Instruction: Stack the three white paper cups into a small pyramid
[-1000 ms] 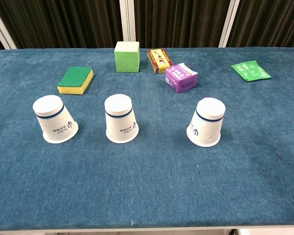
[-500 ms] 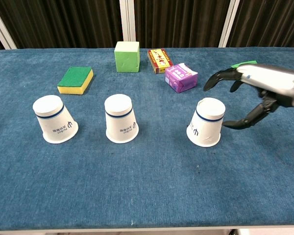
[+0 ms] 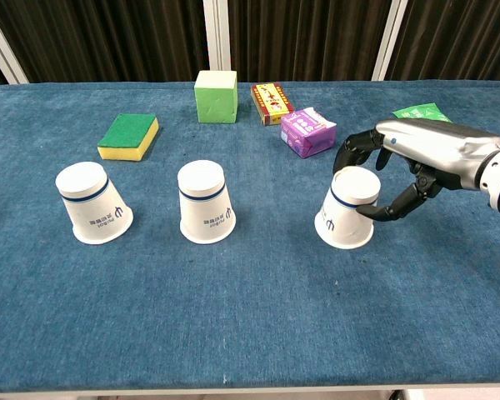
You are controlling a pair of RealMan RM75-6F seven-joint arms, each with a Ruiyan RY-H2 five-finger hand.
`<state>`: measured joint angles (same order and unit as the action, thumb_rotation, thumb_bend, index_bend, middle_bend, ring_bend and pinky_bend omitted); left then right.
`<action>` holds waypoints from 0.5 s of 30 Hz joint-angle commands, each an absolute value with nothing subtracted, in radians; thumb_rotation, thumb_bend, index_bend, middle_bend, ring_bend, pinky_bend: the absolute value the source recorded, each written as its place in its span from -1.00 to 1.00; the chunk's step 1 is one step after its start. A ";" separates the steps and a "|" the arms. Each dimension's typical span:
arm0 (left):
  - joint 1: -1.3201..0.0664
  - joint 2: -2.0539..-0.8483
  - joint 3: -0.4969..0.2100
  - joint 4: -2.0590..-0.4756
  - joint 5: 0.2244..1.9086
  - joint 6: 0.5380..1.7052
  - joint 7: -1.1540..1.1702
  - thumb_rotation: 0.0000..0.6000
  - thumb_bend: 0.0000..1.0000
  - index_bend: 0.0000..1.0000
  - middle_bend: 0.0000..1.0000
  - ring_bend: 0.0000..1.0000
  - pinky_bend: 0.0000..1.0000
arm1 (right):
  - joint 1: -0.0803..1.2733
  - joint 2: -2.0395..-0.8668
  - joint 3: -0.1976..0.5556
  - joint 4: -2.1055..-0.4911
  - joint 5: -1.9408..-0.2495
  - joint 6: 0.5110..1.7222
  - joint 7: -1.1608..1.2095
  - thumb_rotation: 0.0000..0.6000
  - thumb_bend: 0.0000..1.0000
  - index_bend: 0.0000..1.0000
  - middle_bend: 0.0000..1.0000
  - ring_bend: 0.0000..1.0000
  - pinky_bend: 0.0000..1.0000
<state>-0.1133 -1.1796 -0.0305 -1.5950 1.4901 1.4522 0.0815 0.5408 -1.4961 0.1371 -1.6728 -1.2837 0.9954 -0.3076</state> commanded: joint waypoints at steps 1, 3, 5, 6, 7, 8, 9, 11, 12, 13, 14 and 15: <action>-0.113 -1.180 -0.030 -1.595 1.490 1.452 0.082 1.00 -0.97 -0.86 -0.86 -1.00 -1.00 | 0.539 -1.490 0.146 -1.689 -1.316 1.026 -0.271 1.00 0.00 0.06 -0.17 -0.37 -0.30; -0.113 -1.180 -0.030 -1.595 1.490 1.452 0.082 1.00 -0.97 -0.85 -0.86 -1.00 -1.00 | 0.545 -1.488 0.157 -1.699 -1.332 1.036 -0.249 1.00 0.00 0.06 -0.17 -0.36 -0.30; -0.113 -1.180 -0.030 -1.595 1.490 1.452 0.082 1.00 -0.96 -0.85 -0.86 -1.00 -1.00 | 0.560 -1.498 0.166 -1.701 -1.336 1.032 -0.246 1.00 0.00 0.07 -0.16 -0.36 -0.30; -0.113 -1.180 -0.030 -1.595 1.490 1.452 0.082 1.00 -0.96 -0.86 -0.86 -1.00 -1.00 | 0.569 -1.506 0.169 -1.700 -1.334 1.025 -0.248 1.00 0.00 0.07 -0.16 -0.36 -0.30; -0.113 -1.180 -0.030 -1.595 1.490 1.452 0.082 1.00 -0.96 -0.86 -0.86 -1.00 -1.00 | 0.579 -1.516 0.173 -1.696 -1.330 1.017 -0.251 1.00 0.00 0.07 -0.16 -0.36 -0.30; -0.113 -1.180 -0.030 -1.595 1.490 1.452 0.082 1.00 -0.96 -0.86 -0.86 -1.00 -1.00 | 0.592 -1.533 0.179 -1.689 -1.321 1.007 -0.253 1.00 0.00 0.06 -0.16 -0.36 -0.30; -0.113 -1.180 -0.030 -1.595 1.490 1.452 0.082 1.00 -0.97 -0.86 -0.86 -1.00 -1.00 | 0.601 -1.546 0.184 -1.684 -1.314 0.999 -0.255 1.00 0.00 0.06 -0.16 -0.36 -0.30; -0.113 -1.180 -0.030 -1.595 1.490 1.452 0.082 1.00 -0.97 -0.86 -0.86 -1.00 -1.00 | 0.623 -1.574 0.194 -1.671 -1.294 0.982 -0.262 1.00 0.00 0.05 -0.16 -0.36 -0.30; -0.113 -1.180 -0.030 -1.595 1.490 1.452 0.082 1.00 -0.97 -0.86 -0.86 -1.00 -1.00 | 0.631 -1.584 0.198 -1.666 -1.284 0.976 -0.267 1.00 0.00 0.05 -0.16 -0.36 -0.30; -0.113 -1.180 -0.030 -1.595 1.490 1.452 0.082 1.00 -0.96 -0.86 -0.86 -1.00 -1.00 | 0.638 -1.594 0.201 -1.662 -1.275 0.971 -0.273 1.00 0.00 0.05 -0.16 -0.36 -0.30; -0.113 -1.180 -0.030 -1.595 1.490 1.452 0.082 1.00 -0.96 -0.86 -0.86 -1.00 -1.00 | 0.648 -1.606 0.204 -1.655 -1.265 0.965 -0.280 1.00 0.00 0.04 -0.17 -0.36 -0.30; -0.122 -1.182 -0.030 -1.578 1.490 1.436 0.088 1.00 -0.96 -0.86 -0.86 -1.00 -1.00 | 0.654 -1.614 0.206 -1.649 -1.257 0.961 -0.285 1.00 0.00 0.04 -0.17 -0.36 -0.30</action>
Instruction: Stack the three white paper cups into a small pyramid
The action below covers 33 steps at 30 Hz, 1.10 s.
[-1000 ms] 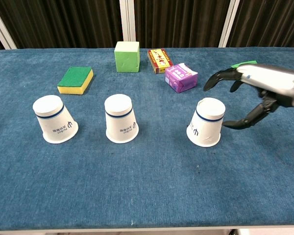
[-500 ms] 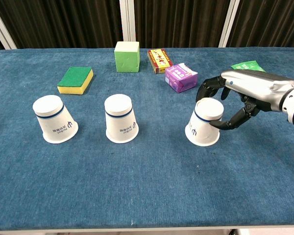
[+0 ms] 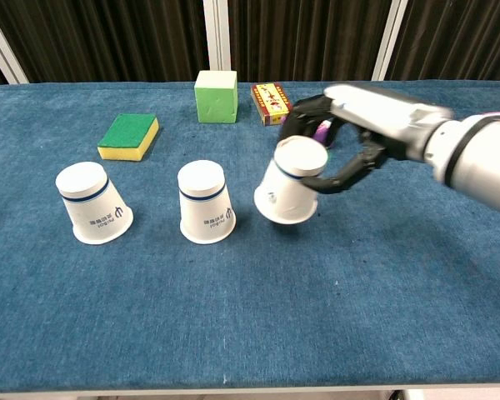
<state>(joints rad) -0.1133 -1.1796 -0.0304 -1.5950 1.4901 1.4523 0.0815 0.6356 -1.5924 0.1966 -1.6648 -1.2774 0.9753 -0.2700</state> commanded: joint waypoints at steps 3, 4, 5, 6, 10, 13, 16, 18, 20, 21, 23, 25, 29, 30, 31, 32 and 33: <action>-0.139 -1.194 -0.040 -1.552 1.491 1.421 0.074 1.00 -0.97 -0.86 -0.86 -1.00 -1.00 | 0.672 -1.641 0.208 -1.633 -1.239 0.954 -0.297 1.00 0.00 0.03 -0.17 -0.36 -0.30; -0.140 -1.193 -0.040 -1.553 1.492 1.421 0.075 1.00 -0.97 -0.85 -0.86 -1.00 -1.00 | 0.676 -1.647 0.208 -1.629 -1.235 0.952 -0.300 1.00 0.00 0.03 -0.17 -0.36 -0.30; -0.140 -1.193 -0.040 -1.553 1.492 1.421 0.075 1.00 -0.96 -0.85 -0.86 -1.00 -1.00 | 0.680 -1.654 0.206 -1.625 -1.232 0.952 -0.304 1.00 0.00 0.03 -0.17 -0.36 -0.30; -0.140 -1.193 -0.039 -1.553 1.492 1.422 0.074 1.00 -0.96 -0.85 -0.86 -1.00 -1.00 | 0.682 -1.659 0.204 -1.620 -1.231 0.953 -0.307 1.00 0.00 0.02 -0.17 -0.36 -0.30; -0.141 -1.192 -0.039 -1.558 1.490 1.421 0.076 1.00 -0.97 -0.85 -0.86 -1.00 -1.00 | 0.691 -1.679 0.199 -1.600 -1.227 0.955 -0.306 1.00 0.00 -0.01 -0.17 -0.37 -0.30; -0.143 -1.192 -0.039 -1.560 1.488 1.418 0.078 1.00 -0.96 -0.85 -0.86 -1.00 -1.00 | 0.700 -1.694 0.194 -1.581 -1.227 0.955 -0.311 1.00 0.00 -0.06 -0.17 -0.40 -0.30; -0.143 -1.193 -0.038 -1.557 1.490 1.418 0.075 1.00 -0.96 -0.85 -0.86 -1.00 -1.00 | 0.705 -1.706 0.188 -1.569 -1.222 0.950 -0.306 1.00 0.00 -0.15 -0.17 -0.46 -0.30; -0.144 -1.194 -0.038 -1.554 1.489 1.418 0.073 1.00 -0.97 -0.85 -0.86 -1.00 -1.00 | 0.708 -1.709 0.184 -1.561 -1.222 0.947 -0.304 1.00 0.00 -0.26 -0.18 -0.52 -0.31; -0.144 -1.195 -0.038 -1.551 1.489 1.420 0.071 1.00 -0.97 -0.86 -0.86 -1.00 -1.00 | 0.709 -1.709 0.178 -1.560 -1.220 0.945 -0.302 1.00 0.00 -0.37 -0.23 -0.56 -0.33; -0.144 -1.195 -0.038 -1.551 1.489 1.420 0.071 1.00 -0.97 -0.86 -0.86 -1.00 -1.00 | 0.709 -1.708 0.177 -1.561 -1.220 0.944 -0.300 1.00 0.00 -0.42 -0.26 -0.58 -0.34; -0.143 -1.198 -0.037 -1.544 1.488 1.421 0.069 1.00 -0.97 -0.86 -0.86 -1.00 -1.00 | 0.710 -1.703 0.171 -1.563 -1.220 0.943 -0.301 1.00 0.00 -0.53 -0.32 -0.62 -0.38; -0.143 -1.203 -0.037 -1.537 1.491 1.422 0.064 1.00 -0.96 -0.85 -0.86 -1.00 -1.00 | 0.709 -1.699 0.167 -1.566 -1.220 0.943 -0.300 1.00 0.00 -0.61 -0.36 -0.65 -0.40; -0.147 -1.207 -0.037 -1.533 1.496 1.422 0.065 1.00 -0.97 -0.86 -0.86 -1.00 -1.00 | 0.707 -1.691 0.161 -1.572 -1.223 0.949 -0.296 1.00 0.00 -0.75 -0.45 -0.69 -0.44; -0.149 -1.207 -0.037 -1.537 1.496 1.421 0.068 1.00 -0.97 -0.86 -0.86 -1.00 -1.00 | 0.707 -1.688 0.160 -1.574 -1.223 0.950 -0.295 1.00 0.00 -0.78 -0.46 -0.70 -0.45; -0.149 -1.207 -0.037 -1.535 1.494 1.419 0.068 1.00 -0.97 -0.86 -0.86 -1.00 -1.00 | 0.706 -1.685 0.158 -1.577 -1.224 0.951 -0.295 1.00 0.00 -0.79 -0.48 -0.71 -0.46; -0.149 -1.209 -0.037 -1.531 1.494 1.419 0.066 1.00 -0.97 -0.86 -0.86 -1.00 -1.00 | 0.706 -1.681 0.157 -1.580 -1.225 0.952 -0.295 1.00 0.00 -0.82 -0.50 -0.73 -0.47; -0.151 -1.211 -0.037 -1.526 1.495 1.417 0.064 1.00 -0.96 -0.85 -0.86 -1.00 -1.00 | 0.705 -1.673 0.155 -1.587 -1.227 0.952 -0.295 1.00 0.00 -0.85 -0.52 -0.74 -0.48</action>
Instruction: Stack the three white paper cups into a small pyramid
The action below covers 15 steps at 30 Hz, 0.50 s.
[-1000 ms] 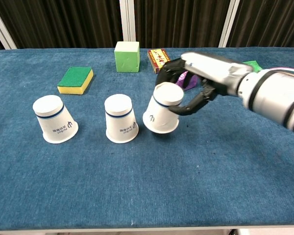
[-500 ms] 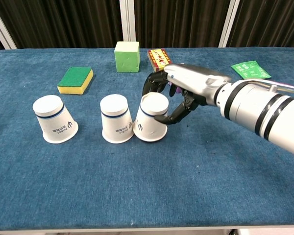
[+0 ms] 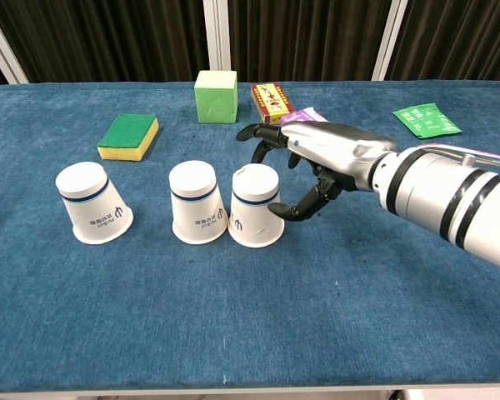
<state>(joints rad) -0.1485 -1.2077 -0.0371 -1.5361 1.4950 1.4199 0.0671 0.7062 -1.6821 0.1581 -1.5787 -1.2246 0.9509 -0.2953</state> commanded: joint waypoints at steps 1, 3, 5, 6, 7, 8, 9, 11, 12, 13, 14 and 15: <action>-0.152 -1.212 -0.037 -1.522 1.495 1.414 0.059 1.00 -0.96 -0.85 -0.86 -1.00 -1.00 | 0.704 -1.664 0.154 -1.596 -1.229 0.953 -0.295 1.00 0.00 -0.89 -0.56 -0.77 -0.51; -0.159 -1.216 -0.038 -1.508 1.498 1.407 0.047 1.00 -0.96 -0.85 -0.86 -1.00 -1.00 | 0.698 -1.627 0.151 -1.632 -1.246 0.965 -0.295 1.00 0.00 -0.98 -0.64 -0.82 -0.55; -0.172 -1.217 -0.042 -1.501 1.503 1.395 0.037 1.00 -0.96 -0.85 -0.86 -1.00 -1.00 | 0.687 -1.572 0.146 -1.681 -1.268 0.984 -0.301 1.00 0.00 -1.00 -0.68 -0.86 -0.59; -0.183 -1.216 -0.046 -1.503 1.506 1.384 0.032 1.00 -0.96 -0.85 -0.86 -1.00 -1.00 | 0.677 -1.525 0.143 -1.722 -1.286 1.000 -0.305 1.00 0.00 -1.00 -0.68 -0.86 -0.60; -0.194 -1.216 -0.048 -1.504 1.509 1.372 0.028 1.00 -0.96 -0.85 -0.86 -1.00 -1.00 | 0.667 -1.487 0.142 -1.755 -1.301 1.016 -0.308 1.00 0.00 -1.00 -0.69 -0.87 -0.61; -0.206 -1.215 -0.050 -1.507 1.513 1.358 0.024 1.00 -0.96 -0.85 -0.86 -1.00 -1.00 | 0.656 -1.448 0.141 -1.787 -1.318 1.037 -0.311 1.00 0.00 -1.00 -0.69 -0.87 -0.62; -0.225 -1.214 -0.052 -1.512 1.521 1.336 0.021 1.00 -0.96 -0.85 -0.86 -1.00 -1.00 | 0.637 -1.396 0.139 -1.825 -1.341 1.069 -0.318 1.00 0.00 -1.00 -0.69 -0.87 -0.62; -0.255 -1.216 -0.054 -1.517 1.532 1.299 0.018 1.00 -0.97 -0.85 -0.85 -1.00 -1.00 | 0.604 -1.323 0.137 -1.873 -1.371 1.124 -0.322 1.00 0.00 -1.00 -0.69 -0.87 -0.62; -0.276 -1.219 -0.054 -1.521 1.537 1.271 0.019 1.00 -0.96 -0.85 -0.84 -0.99 -1.00 | 0.581 -1.278 0.135 -1.899 -1.384 1.158 -0.319 1.00 0.00 -1.00 -0.69 -0.87 -0.62; -0.292 -1.221 -0.052 -1.525 1.541 1.247 0.020 1.00 -0.97 -0.85 -0.83 -0.98 -1.00 | 0.563 -1.247 0.133 -1.913 -1.392 1.181 -0.312 1.00 -0.03 -1.00 -0.69 -0.87 -0.62; -0.307 -1.222 -0.051 -1.531 1.541 1.223 0.023 1.00 -0.96 -0.85 -0.82 -0.97 -1.00 | 0.546 -1.218 0.130 -1.924 -1.398 1.202 -0.304 1.00 -0.08 -1.00 -0.69 -0.87 -0.62; -0.326 -1.224 -0.050 -1.541 1.541 1.193 0.031 1.00 -0.96 -0.84 -0.82 -0.96 -1.00 | 0.523 -1.182 0.126 -1.934 -1.403 1.227 -0.291 1.00 -0.13 -1.00 -0.69 -0.87 -0.62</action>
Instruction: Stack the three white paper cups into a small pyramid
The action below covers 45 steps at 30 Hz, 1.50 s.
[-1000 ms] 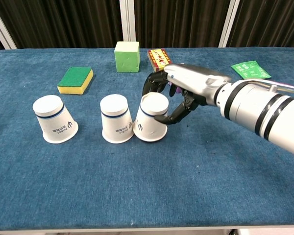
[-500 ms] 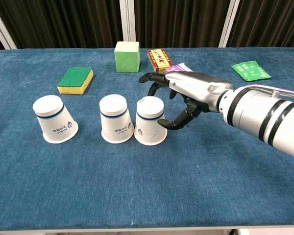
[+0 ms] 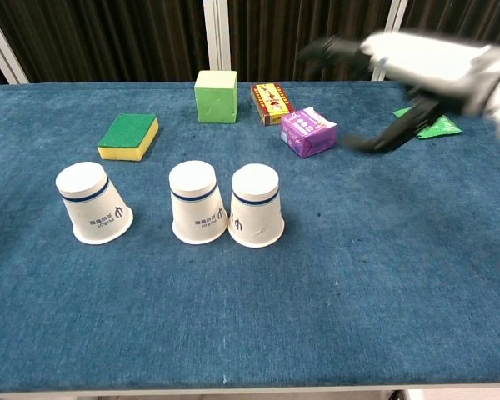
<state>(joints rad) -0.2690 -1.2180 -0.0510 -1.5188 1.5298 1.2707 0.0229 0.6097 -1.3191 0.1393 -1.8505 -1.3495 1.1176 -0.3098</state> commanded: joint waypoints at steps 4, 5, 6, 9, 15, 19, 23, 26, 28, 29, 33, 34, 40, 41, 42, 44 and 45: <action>-0.371 -1.230 -0.045 -1.595 1.532 1.117 0.044 1.00 -0.96 -0.83 -0.82 -0.95 -1.00 | 0.454 -1.098 0.112 -1.938 -1.407 1.294 -0.224 1.00 -0.33 -1.00 -0.69 -0.87 -0.62; -0.380 -1.230 -0.043 -1.609 1.528 1.101 0.039 1.00 -0.96 -0.83 -0.82 -0.94 -1.00 | 0.441 -1.084 0.109 -1.935 -1.408 1.305 -0.204 1.00 -0.33 -1.00 -0.69 -0.87 -0.62; -0.391 -1.233 -0.043 -1.621 1.523 1.085 0.034 1.00 -0.96 -0.83 -0.82 -0.93 -1.00 | 0.423 -1.070 0.104 -1.927 -1.410 1.318 -0.177 1.00 -0.33 -1.00 -0.69 -0.87 -0.62; -0.416 -1.255 -0.052 -1.625 1.502 1.054 0.045 1.00 -0.96 -0.83 -0.82 -0.89 -0.98 | 0.386 -1.047 0.091 -1.905 -1.413 1.342 -0.114 1.00 -0.33 -1.00 -0.69 -0.87 -0.62; -0.463 -1.314 -0.077 -1.624 1.436 0.999 0.099 1.00 -0.95 -0.71 -0.69 -0.74 -0.76 | 0.334 -1.048 0.071 -1.844 -1.412 1.362 -0.025 1.00 -0.34 -1.00 -0.69 -0.87 -0.62; -0.489 -1.341 -0.083 -1.618 1.404 0.970 0.132 1.00 -0.92 -0.65 -0.63 -0.69 -0.70 | 0.317 -1.055 0.065 -1.812 -1.406 1.354 0.011 1.00 -0.33 -1.00 -0.69 -0.87 -0.62; -0.509 -1.372 -0.091 -1.603 1.372 0.953 0.143 1.00 -0.88 -0.61 -0.60 -0.65 -0.66 | 0.307 -1.064 0.064 -1.788 -1.399 1.344 0.030 1.00 -0.33 -1.00 -0.69 -0.87 -0.62; -0.519 -1.393 -0.095 -1.590 1.361 0.953 0.151 1.00 -0.84 -0.56 -0.55 -0.61 -0.61 | 0.301 -1.069 0.065 -1.774 -1.395 1.338 0.039 1.00 -0.34 -1.00 -0.69 -0.87 -0.62; -0.523 -1.407 -0.095 -1.577 1.362 0.963 0.159 1.00 -0.80 -0.50 -0.49 -0.56 -0.56 | 0.298 -1.072 0.066 -1.765 -1.392 1.333 0.042 1.00 -0.34 -1.00 -0.69 -0.87 -0.62; -0.525 -1.411 -0.094 -1.571 1.360 0.964 0.164 1.00 -0.78 -0.46 -0.44 -0.52 -0.53 | 0.297 -1.074 0.066 -1.762 -1.391 1.330 0.044 1.00 -0.34 -1.00 -0.69 -0.87 -0.62; -0.535 -1.422 -0.090 -1.552 1.348 0.967 0.217 1.00 -0.73 -0.32 -0.25 -0.35 -0.46 | 0.292 -1.080 0.068 -1.746 -1.387 1.320 0.056 1.00 -0.34 -1.00 -0.69 -0.87 -0.62; -0.536 -1.424 -0.090 -1.551 1.344 0.970 0.224 1.00 -0.72 -0.25 -0.16 -0.27 -0.42 | 0.290 -1.081 0.068 -1.743 -1.387 1.318 0.059 1.00 -0.34 -1.00 -0.69 -0.87 -0.62; -0.538 -1.416 -0.096 -1.565 1.340 0.999 0.240 1.00 -0.71 -0.07 0.06 -0.08 -0.37 | 0.282 -1.083 0.075 -1.726 -1.385 1.314 0.078 1.00 -0.33 -1.00 -0.69 -0.87 -0.62; -0.539 -1.411 -0.098 -1.569 1.339 1.001 0.241 1.00 -0.70 -0.04 0.08 -0.07 -0.37 | 0.280 -1.083 0.076 -1.725 -1.385 1.315 0.082 1.00 -0.33 -1.00 -0.69 -0.87 -0.62; -0.542 -1.402 -0.101 -1.580 1.338 1.002 0.243 1.00 -0.70 -0.03 0.09 -0.06 -0.37 | 0.277 -1.081 0.079 -1.724 -1.385 1.317 0.086 1.00 -0.34 -1.00 -0.69 -0.87 -0.62; -0.547 -1.386 -0.108 -1.603 1.339 1.007 0.242 1.00 -0.70 -0.02 0.11 -0.04 -0.37 | 0.273 -1.075 0.082 -1.725 -1.385 1.321 0.093 1.00 -0.33 -1.00 -0.69 -0.87 -0.62; -0.549 -1.372 -0.115 -1.626 1.342 1.013 0.236 1.00 -0.70 -0.02 0.11 -0.04 -0.37 | 0.271 -1.070 0.085 -1.726 -1.385 1.324 0.097 1.00 -0.33 -1.00 -0.69 -0.87 -0.62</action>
